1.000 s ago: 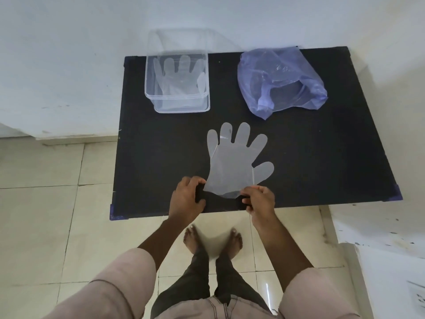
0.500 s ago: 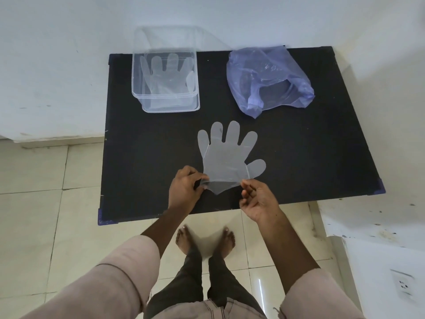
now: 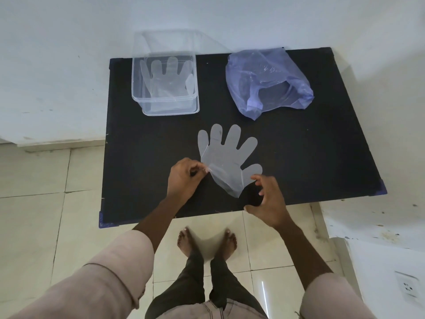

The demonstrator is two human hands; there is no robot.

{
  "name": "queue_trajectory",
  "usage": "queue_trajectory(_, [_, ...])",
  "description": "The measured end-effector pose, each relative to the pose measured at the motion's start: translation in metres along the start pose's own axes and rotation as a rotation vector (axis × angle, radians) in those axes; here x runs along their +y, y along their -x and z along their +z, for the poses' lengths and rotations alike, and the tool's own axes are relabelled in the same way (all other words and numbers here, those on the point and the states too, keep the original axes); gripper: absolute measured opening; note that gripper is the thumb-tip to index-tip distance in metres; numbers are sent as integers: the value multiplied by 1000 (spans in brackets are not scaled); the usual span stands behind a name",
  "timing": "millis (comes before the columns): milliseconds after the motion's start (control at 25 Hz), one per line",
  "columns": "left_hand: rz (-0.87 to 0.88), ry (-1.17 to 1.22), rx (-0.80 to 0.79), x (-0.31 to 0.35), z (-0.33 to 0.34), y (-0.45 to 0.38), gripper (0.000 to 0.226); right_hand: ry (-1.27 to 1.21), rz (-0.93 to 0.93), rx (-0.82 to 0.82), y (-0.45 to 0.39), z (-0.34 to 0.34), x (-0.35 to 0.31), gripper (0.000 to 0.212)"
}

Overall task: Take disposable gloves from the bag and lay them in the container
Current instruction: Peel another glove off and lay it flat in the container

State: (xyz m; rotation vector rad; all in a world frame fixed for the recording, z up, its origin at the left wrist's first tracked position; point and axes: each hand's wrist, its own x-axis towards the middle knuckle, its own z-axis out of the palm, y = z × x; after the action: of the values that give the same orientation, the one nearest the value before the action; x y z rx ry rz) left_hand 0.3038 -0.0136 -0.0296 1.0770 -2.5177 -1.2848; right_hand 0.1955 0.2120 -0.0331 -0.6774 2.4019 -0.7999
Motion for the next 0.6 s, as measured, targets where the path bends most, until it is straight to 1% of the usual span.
queue_trajectory(120, [-68,44,5,5,1,-3,9,105,-76,63,-2,13,1,75])
queue_trajectory(240, [-110,96,2,12,0,-5,10,128,-97,158,-4,24,-4,71])
queue_trajectory(280, [-130,122,1,14,-1,-5,11,115,-96,190,-4,26,-7,67])
queue_trajectory(320, [-154,149,-2,16,-2,-6,13,84,-93,228,-5,28,-10,59])
queue_trajectory(440, [-183,184,-16,20,-5,-7,16,-59,-98,341,-12,28,-20,25])
queue_trajectory(520, [-155,155,-38,20,-8,-7,16,-132,-102,363,-17,24,-24,14])
queue_trajectory(600, [-98,87,-55,19,-14,-8,16,-176,-104,363,-21,17,-27,10])
